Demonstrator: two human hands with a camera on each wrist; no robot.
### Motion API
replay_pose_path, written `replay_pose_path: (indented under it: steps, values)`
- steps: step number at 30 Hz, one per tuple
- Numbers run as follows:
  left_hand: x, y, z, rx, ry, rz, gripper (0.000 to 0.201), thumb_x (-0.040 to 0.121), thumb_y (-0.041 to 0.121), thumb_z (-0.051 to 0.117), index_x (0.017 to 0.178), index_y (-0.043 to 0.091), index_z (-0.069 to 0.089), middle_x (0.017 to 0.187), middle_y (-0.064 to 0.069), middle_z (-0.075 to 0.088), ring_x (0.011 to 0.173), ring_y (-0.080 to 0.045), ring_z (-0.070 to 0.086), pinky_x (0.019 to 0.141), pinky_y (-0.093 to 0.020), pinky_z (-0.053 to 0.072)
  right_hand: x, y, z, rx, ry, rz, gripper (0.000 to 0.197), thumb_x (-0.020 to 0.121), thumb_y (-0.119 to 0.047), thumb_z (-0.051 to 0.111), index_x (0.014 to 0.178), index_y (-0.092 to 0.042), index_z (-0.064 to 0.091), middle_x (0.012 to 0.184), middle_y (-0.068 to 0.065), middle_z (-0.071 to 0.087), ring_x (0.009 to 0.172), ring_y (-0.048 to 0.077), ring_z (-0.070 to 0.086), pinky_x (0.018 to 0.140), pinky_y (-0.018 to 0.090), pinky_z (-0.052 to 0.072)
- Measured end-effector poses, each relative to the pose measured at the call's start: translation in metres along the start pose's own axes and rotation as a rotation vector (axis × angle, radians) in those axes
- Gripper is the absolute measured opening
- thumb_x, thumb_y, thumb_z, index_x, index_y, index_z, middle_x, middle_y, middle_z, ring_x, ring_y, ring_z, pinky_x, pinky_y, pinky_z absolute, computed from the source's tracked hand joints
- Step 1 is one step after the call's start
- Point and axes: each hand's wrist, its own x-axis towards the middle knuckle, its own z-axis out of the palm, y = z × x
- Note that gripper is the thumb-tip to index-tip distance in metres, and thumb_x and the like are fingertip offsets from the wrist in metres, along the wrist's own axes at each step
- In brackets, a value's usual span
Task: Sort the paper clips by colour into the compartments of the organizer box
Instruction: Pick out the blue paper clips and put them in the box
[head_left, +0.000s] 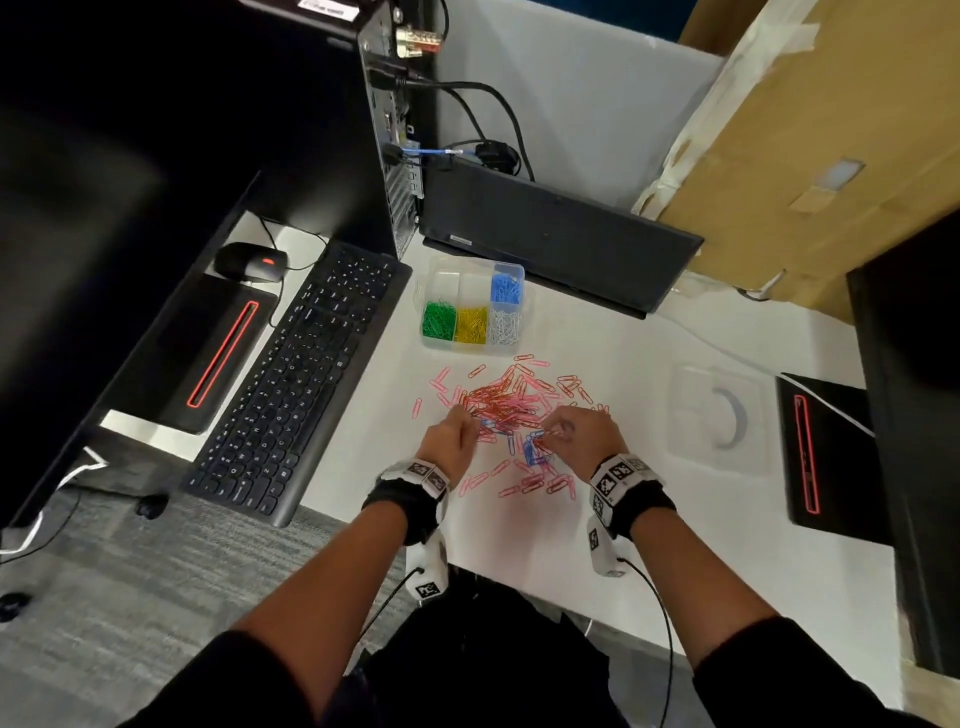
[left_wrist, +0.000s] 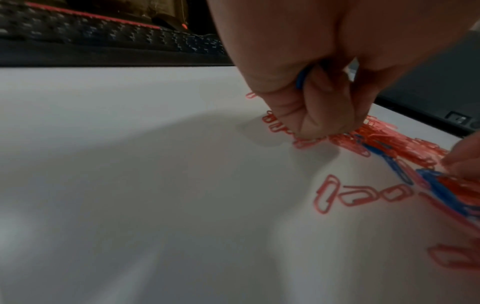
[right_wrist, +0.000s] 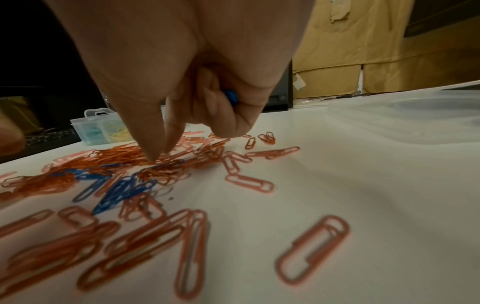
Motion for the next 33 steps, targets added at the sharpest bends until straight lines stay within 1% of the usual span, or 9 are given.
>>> replay_pose_path:
  steps: [3,6,9,14,18,24,28,31,33]
  values:
    - [-0.001,0.001,0.0,-0.039,0.015,-0.012,0.011,0.099,0.018,0.046,0.092,0.011,0.043,0.084,-0.021,0.064,0.075,-0.035,0.06,0.069,-0.041,0.048,0.007,-0.004,0.003,-0.001,-0.027,0.033,0.008,0.08,-0.025,0.078,0.085,-0.023,0.072,0.08,-0.01,0.067,0.078,0.012,0.063,0.077,0.024,0.051]
    - [-0.001,0.003,-0.003,-0.049,-0.005,-0.059,0.011,0.098,0.017,0.048,0.088,0.012,0.047,0.079,-0.011,0.06,0.073,-0.026,0.054,0.064,-0.03,0.04,0.014,-0.006,0.006,-0.036,-0.075,0.04,0.005,0.081,-0.022,0.076,0.08,-0.02,0.072,0.094,-0.004,0.072,0.088,0.015,0.067,0.08,0.027,0.053]
    - [0.0,0.005,-0.007,-0.058,-0.017,-0.128,0.027,0.095,0.02,0.052,0.069,0.013,0.045,0.062,-0.001,0.045,0.064,-0.019,0.041,0.059,-0.026,0.03,0.017,-0.007,0.007,-0.056,-0.092,0.058,0.005,0.084,-0.022,0.069,0.084,-0.017,0.072,0.092,-0.003,0.071,0.089,0.017,0.066,0.073,0.024,0.047]
    - [0.005,0.008,-0.004,-0.01,0.035,-0.124,0.055,0.083,0.028,0.071,0.052,0.019,0.026,0.051,0.002,0.031,0.055,-0.017,0.032,0.057,-0.024,0.031,0.015,-0.004,0.005,-0.037,-0.109,0.071,0.007,0.085,-0.02,0.067,0.078,-0.022,0.067,0.097,-0.001,0.072,0.09,0.017,0.067,0.082,0.032,0.056]
    - [0.01,0.011,0.006,0.011,0.023,-0.194,0.038,0.07,0.038,0.081,0.053,0.022,0.051,0.061,0.009,0.059,0.063,-0.013,0.059,0.066,-0.024,0.053,0.014,-0.006,0.003,-0.144,-0.097,0.049,0.012,0.085,-0.02,0.064,0.073,-0.024,0.064,0.079,-0.007,0.067,0.081,0.016,0.066,0.075,0.031,0.057]
    - [0.008,0.027,0.018,0.109,0.007,-0.194,0.023,0.069,0.041,0.08,0.074,0.019,0.077,0.075,0.005,0.071,0.069,-0.012,0.062,0.07,-0.023,0.055,0.015,-0.011,-0.002,-0.212,-0.122,0.05,0.02,0.088,-0.017,0.056,0.073,-0.01,0.067,0.074,0.005,0.067,0.07,0.02,0.06,0.06,0.025,0.047]
    - [0.009,0.036,0.021,0.134,-0.027,-0.258,0.014,0.077,0.034,0.073,0.08,0.021,0.079,0.081,0.002,0.074,0.072,-0.015,0.066,0.072,-0.019,0.052,0.01,0.003,-0.012,0.101,-0.08,0.092,0.033,0.095,-0.024,0.06,0.062,-0.022,0.055,0.059,-0.01,0.049,0.058,0.006,0.045,0.061,0.022,0.038]
    - [0.012,0.038,0.024,0.121,-0.037,-0.28,0.017,0.082,0.031,0.07,0.087,0.017,0.08,0.086,-0.002,0.075,0.083,-0.019,0.07,0.082,-0.027,0.056,-0.002,0.012,-0.011,0.618,-0.114,0.256,0.03,0.098,-0.025,0.058,0.069,-0.015,0.059,0.061,-0.001,0.056,0.059,0.015,0.051,0.065,0.032,0.044]
    - [0.013,0.04,0.025,0.126,-0.035,-0.282,0.017,0.083,0.025,0.068,0.091,0.015,0.079,0.089,-0.003,0.076,0.087,-0.019,0.07,0.085,-0.028,0.055,-0.012,0.013,-0.009,1.047,-0.174,0.394,0.02,0.099,-0.019,0.057,0.084,-0.007,0.064,0.072,0.007,0.062,0.068,0.019,0.057,0.064,0.029,0.049]
